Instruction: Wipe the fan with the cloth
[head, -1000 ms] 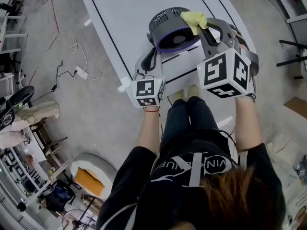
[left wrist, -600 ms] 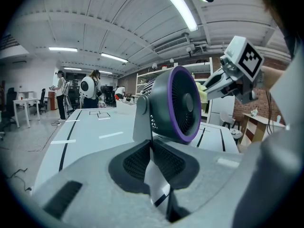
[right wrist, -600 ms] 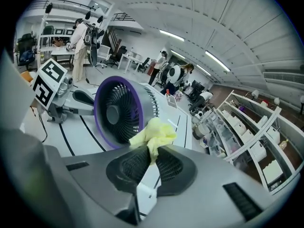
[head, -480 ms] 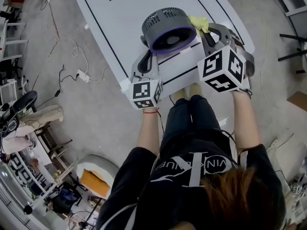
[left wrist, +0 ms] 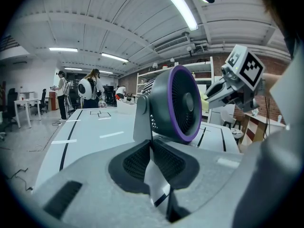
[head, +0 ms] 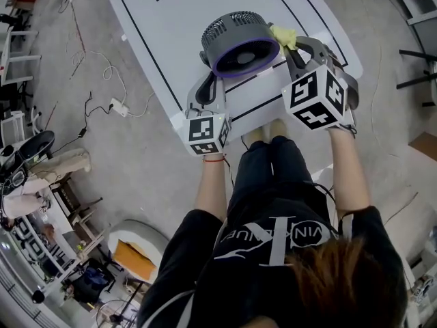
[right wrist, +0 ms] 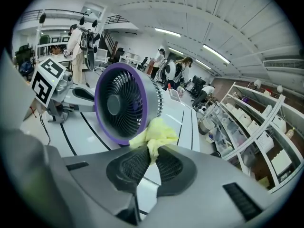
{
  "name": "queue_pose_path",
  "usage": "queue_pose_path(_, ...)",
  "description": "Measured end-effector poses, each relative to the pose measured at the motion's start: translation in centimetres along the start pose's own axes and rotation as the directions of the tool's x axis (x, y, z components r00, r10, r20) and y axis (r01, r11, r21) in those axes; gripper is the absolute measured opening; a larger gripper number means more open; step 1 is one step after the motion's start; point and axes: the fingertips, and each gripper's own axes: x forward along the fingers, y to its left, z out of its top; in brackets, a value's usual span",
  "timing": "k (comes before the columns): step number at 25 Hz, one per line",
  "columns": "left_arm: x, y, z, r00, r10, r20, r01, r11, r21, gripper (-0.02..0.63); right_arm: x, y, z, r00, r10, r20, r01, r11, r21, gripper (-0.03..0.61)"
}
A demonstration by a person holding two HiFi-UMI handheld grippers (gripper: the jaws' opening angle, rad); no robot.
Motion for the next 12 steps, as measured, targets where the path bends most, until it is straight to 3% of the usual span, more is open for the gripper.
queue_pose_path(8, 0.2, 0.3, 0.3, 1.0, -0.018, -0.001, 0.018, 1.0, -0.023, 0.034, -0.3, -0.4, 0.2, 1.0, 0.013, 0.007, -0.013, 1.0, -0.008, 0.029)
queue_pose_path(12, 0.7, 0.0, 0.7, 1.0, -0.018, -0.001, 0.018, 0.999, -0.027, 0.034, -1.7, -2.4, 1.1, 0.998, -0.006, 0.06, 0.005, 1.0, 0.013, 0.029)
